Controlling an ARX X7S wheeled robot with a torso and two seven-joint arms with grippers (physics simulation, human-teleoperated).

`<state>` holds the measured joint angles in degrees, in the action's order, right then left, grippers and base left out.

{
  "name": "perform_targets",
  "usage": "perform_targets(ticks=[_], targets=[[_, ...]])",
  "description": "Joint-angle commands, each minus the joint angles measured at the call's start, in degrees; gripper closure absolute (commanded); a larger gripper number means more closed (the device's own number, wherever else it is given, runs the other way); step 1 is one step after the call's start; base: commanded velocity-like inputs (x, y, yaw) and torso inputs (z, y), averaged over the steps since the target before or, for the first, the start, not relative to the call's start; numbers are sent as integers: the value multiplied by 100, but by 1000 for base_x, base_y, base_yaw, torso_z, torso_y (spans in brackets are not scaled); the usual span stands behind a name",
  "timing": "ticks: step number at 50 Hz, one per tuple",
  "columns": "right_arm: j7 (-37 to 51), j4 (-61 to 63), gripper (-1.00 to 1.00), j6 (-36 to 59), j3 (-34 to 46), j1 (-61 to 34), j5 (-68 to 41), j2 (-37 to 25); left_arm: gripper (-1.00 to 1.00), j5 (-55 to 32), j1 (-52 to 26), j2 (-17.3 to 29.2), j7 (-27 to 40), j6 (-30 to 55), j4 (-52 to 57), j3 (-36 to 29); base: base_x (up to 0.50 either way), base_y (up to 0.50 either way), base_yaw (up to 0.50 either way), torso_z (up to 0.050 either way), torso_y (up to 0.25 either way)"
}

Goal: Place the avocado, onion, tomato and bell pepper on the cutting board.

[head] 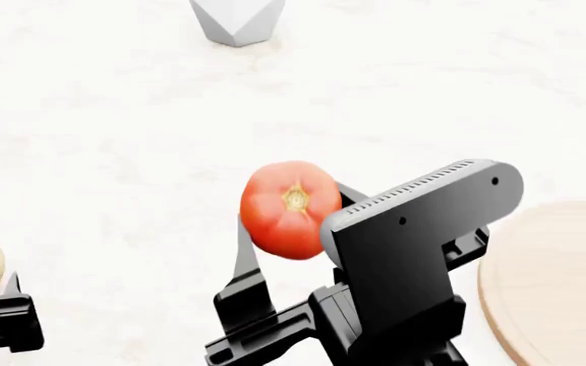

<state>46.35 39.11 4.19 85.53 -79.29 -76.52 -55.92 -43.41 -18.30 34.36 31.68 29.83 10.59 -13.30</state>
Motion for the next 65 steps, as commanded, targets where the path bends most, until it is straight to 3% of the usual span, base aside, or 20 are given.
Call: perform_targets(ticks=[1,21,22,34,42,45,50,52,56,65], targets=[[70,144,100,108,-65,0,119,-47,-100,400,-508,-248,-275,-170,-1004,-267,0,0,0,0,0],[125,297,100,67,-63,109,162,-99,-100,819,-1021,-589,-516,-495,-2192,-504,0,0,0,0,1],[124,297,100,66,-64,112,161,-99,100,850,-1015,-595,-471,-525,-2197,-496,0,0,0,0,0],[155,279,100,28,-82,165,217,-81,100,498,-820,-263,-203,-222,-979,-262,1,0,0,0,0],[238,157,100,-127,-135,269,285,-114,100,-427,-516,539,664,520,1968,337,0,0,0,0,0],[360,55,100,-143,-121,342,554,-117,100,-1145,-443,979,1153,856,3243,759,0,0,0,0,0],[472,-98,100,-441,-137,607,860,-134,100,-2432,-515,1428,1947,971,4383,1422,0,0,0,0,0],[539,-164,100,-484,-148,654,891,-135,100,-2651,-421,1488,2037,877,4574,1566,0,0,0,0,0],[611,-257,100,-604,-151,780,1003,-118,100,-2169,119,1273,1672,603,4381,1615,0,0,0,0,0],[704,-396,100,-670,-141,905,1145,-20,100,-1991,227,1112,1447,415,4198,1586,0,0,0,0,0]])
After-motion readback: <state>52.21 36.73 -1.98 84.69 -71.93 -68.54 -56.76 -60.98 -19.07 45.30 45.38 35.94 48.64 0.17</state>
